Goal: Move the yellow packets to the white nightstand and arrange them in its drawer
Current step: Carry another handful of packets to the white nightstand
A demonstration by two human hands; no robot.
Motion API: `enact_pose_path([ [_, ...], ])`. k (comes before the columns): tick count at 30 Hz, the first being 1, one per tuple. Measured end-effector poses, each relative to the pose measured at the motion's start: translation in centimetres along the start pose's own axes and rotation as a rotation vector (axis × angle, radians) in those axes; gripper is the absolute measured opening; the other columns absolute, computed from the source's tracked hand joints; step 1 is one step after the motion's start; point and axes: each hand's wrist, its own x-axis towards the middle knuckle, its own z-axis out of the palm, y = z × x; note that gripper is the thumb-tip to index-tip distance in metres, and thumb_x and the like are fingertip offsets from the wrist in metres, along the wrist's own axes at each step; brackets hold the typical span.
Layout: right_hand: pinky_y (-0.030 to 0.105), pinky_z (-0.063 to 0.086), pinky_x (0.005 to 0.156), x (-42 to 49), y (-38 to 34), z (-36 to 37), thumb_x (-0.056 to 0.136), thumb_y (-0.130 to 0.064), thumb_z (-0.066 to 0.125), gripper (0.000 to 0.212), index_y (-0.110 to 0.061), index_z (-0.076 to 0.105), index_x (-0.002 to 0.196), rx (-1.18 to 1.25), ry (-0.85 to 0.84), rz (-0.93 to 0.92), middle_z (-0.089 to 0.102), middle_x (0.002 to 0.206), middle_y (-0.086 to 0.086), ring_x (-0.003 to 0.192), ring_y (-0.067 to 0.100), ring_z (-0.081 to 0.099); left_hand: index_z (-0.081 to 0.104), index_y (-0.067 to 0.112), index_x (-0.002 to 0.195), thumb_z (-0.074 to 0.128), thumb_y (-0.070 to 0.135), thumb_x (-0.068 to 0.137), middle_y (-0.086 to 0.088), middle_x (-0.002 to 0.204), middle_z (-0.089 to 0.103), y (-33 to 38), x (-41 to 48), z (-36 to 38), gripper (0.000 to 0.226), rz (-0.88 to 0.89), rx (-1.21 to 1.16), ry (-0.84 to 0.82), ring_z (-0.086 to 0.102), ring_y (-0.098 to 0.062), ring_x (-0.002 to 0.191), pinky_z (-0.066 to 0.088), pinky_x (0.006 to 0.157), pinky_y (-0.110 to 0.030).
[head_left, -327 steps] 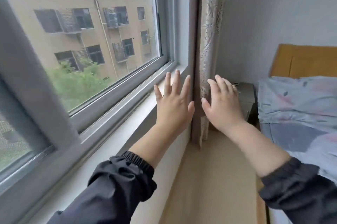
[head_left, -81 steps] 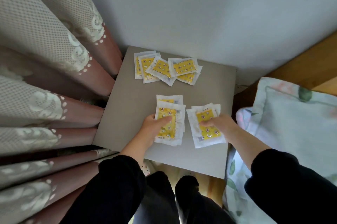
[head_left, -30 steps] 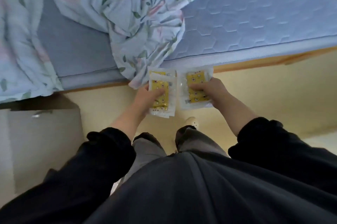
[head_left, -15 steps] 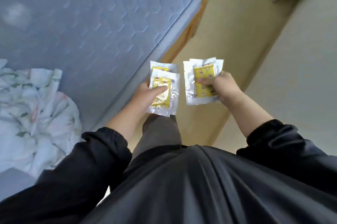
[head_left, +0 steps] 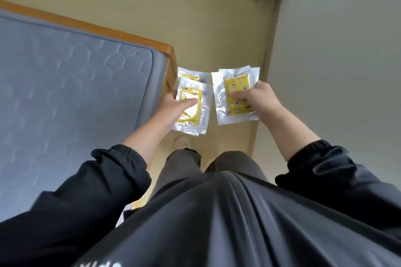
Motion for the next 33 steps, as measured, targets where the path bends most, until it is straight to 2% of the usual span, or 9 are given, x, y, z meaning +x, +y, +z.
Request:
enact_pose_path([
  [2, 0.035, 0.059, 0.072, 2.9, -2.9, -1.1, 0.070, -0.005, 0.080, 0.033, -0.006, 0.067, 0.101, -0.012, -0.004, 0.016, 0.074, 0.090, 0.006, 0.078, 0.022, 0.072, 0.061, 0.015, 0.119, 0.075, 0.032, 0.078, 0.001, 0.111, 0.067, 3.7, 3.2, 0.8, 0.047, 0.013, 0.023, 0.004, 0.064, -0.019, 0.102, 0.050, 0.094, -0.040],
  [7, 0.028, 0.057, 0.064, 11.9, -10.9, -4.1, 0.071, -0.004, 0.079, 0.024, -0.015, 0.066, 0.089, -0.066, -0.064, 0.011, 0.073, 0.084, -0.001, 0.073, 0.015, 0.072, 0.066, 0.025, 0.092, 0.073, 0.025, 0.081, 0.001, 0.100, 0.071, 12.1, 11.3, 3.3, 0.013, 0.007, -0.014, 0.057, 0.067, -0.020, 0.095, 0.053, 0.090, -0.040],
  [11, 0.030, 0.057, 0.066, 20.2, -18.4, -5.7, 0.071, -0.005, 0.079, 0.025, -0.013, 0.067, 0.091, -0.197, -0.156, 0.019, 0.073, 0.084, 0.001, 0.073, 0.017, 0.071, 0.068, 0.024, 0.086, 0.074, 0.024, 0.079, 0.000, 0.092, 0.073, 17.2, 17.1, 4.6, 0.009, -0.019, -0.158, 0.158, 0.070, -0.023, 0.092, 0.055, 0.085, -0.041],
  [14, 0.028, 0.057, 0.067, 25.4, -24.1, -6.2, 0.070, -0.008, 0.081, 0.026, -0.011, 0.068, 0.093, -0.313, -0.202, 0.010, 0.073, 0.087, 0.002, 0.074, 0.016, 0.071, 0.069, 0.023, 0.092, 0.075, 0.025, 0.076, 0.002, 0.091, 0.073, 20.5, 20.1, 5.8, 0.017, -0.058, -0.319, 0.221, 0.071, -0.019, 0.086, 0.057, 0.081, -0.038],
  [17, 0.035, 0.058, 0.076, 29.6, -28.8, -5.0, 0.067, -0.011, 0.083, 0.037, -0.006, 0.068, 0.101, -0.396, -0.242, -0.004, 0.073, 0.092, 0.006, 0.081, 0.021, 0.072, 0.066, 0.021, 0.097, 0.071, 0.016, 0.083, 0.002, 0.090, 0.072, 23.8, 22.1, 5.5, 0.015, -0.067, -0.458, 0.256, 0.071, -0.017, 0.083, 0.057, 0.075, -0.036],
  [24, 0.049, 0.055, 0.085, 36.9, -38.1, 4.8, 0.054, -0.020, 0.088, 0.061, -0.003, 0.062, 0.107, -0.600, -0.387, -0.085, 0.070, 0.101, 0.014, 0.087, 0.027, 0.070, 0.065, 0.022, 0.095, 0.072, 0.015, 0.083, 0.003, 0.090, 0.073, 28.6, 26.8, -2.5, 0.016, -0.055, -0.607, 0.396, 0.072, -0.015, 0.078, 0.057, 0.068, -0.032],
  [28, 0.047, 0.056, 0.084, 39.4, -44.1, 13.3, 0.060, -0.012, 0.085, 0.055, 0.005, 0.061, 0.107, -0.692, -0.467, -0.156, 0.070, 0.098, 0.017, 0.085, 0.029, 0.070, 0.065, 0.018, 0.103, 0.071, 0.013, 0.085, 0.000, 0.095, 0.073, 31.0, 29.8, -10.0, 0.020, -0.017, -0.673, 0.449, 0.072, -0.017, 0.084, 0.059, 0.071, -0.033],
  [30, 0.043, 0.056, 0.081, 40.4, -47.0, 17.6, 0.065, -0.009, 0.083, 0.042, -0.001, 0.062, 0.099, -0.722, -0.487, -0.198, 0.068, 0.091, 0.013, 0.079, 0.025, 0.067, 0.065, 0.017, 0.103, 0.071, 0.012, 0.084, -0.002, 0.097, 0.073, 32.1, 31.4, -13.9, 0.021, -0.009, -0.691, 0.483, 0.071, -0.020, 0.089, 0.058, 0.078, -0.037],
  [33, 0.038, 0.057, 0.075, 41.2, -51.4, 24.6, 0.066, -0.007, 0.082, 0.037, -0.003, 0.063, 0.098, -0.727, -0.539, -0.219, 0.068, 0.090, 0.012, 0.074, 0.023, 0.066, 0.067, 0.018, 0.102, 0.072, 0.014, 0.083, -0.003, 0.099, 0.073, 34.2, 33.2, -20.6, 0.020, -0.012, -0.694, 0.536, 0.071, -0.021, 0.089, 0.058, 0.081, -0.040],
])
